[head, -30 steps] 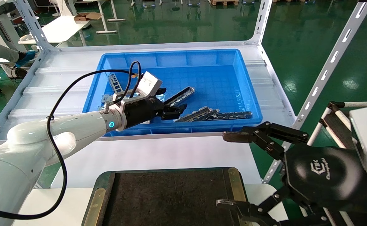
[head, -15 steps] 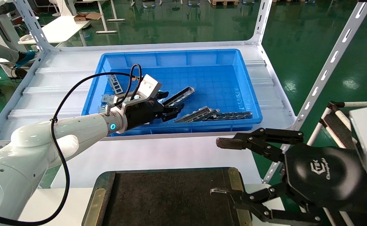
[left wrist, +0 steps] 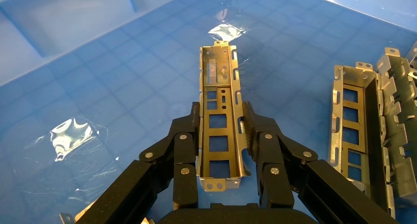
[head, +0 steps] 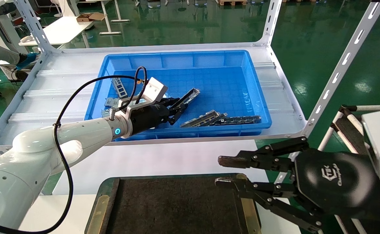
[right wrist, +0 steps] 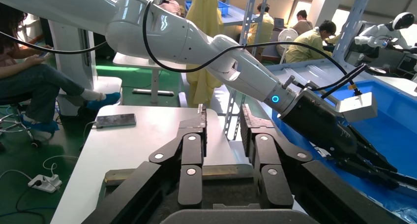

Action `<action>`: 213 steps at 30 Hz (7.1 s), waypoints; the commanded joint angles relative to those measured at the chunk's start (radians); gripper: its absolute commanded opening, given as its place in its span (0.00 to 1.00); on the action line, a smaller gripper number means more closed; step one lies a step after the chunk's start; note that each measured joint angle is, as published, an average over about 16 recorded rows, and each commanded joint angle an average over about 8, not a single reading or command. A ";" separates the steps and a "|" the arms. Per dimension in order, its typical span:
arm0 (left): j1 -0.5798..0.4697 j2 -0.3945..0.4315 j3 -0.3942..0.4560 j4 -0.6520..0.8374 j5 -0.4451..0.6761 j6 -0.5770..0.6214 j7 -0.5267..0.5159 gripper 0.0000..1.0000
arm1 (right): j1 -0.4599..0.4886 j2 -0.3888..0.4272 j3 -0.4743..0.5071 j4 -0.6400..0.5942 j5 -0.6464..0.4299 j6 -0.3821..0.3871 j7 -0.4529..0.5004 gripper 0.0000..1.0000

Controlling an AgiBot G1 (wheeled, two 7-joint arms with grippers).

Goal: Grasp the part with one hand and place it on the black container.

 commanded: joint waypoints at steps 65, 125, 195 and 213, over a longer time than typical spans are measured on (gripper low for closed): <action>0.601 -0.297 -0.023 -0.483 -0.259 0.433 -0.094 0.00 | 0.000 0.000 -0.001 0.000 0.001 0.001 -0.001 0.00; 0.711 0.001 0.419 -0.771 -0.396 -1.018 -0.555 0.08 | 0.001 0.001 -0.002 0.000 0.002 0.001 -0.001 0.19; 0.653 -0.507 0.326 -1.132 -0.004 -0.486 -0.873 1.00 | 0.001 0.001 -0.004 0.000 0.002 0.001 -0.002 1.00; 0.757 -0.639 0.035 -1.056 -0.302 -0.040 -0.579 1.00 | 0.001 0.002 -0.004 0.000 0.003 0.002 -0.002 1.00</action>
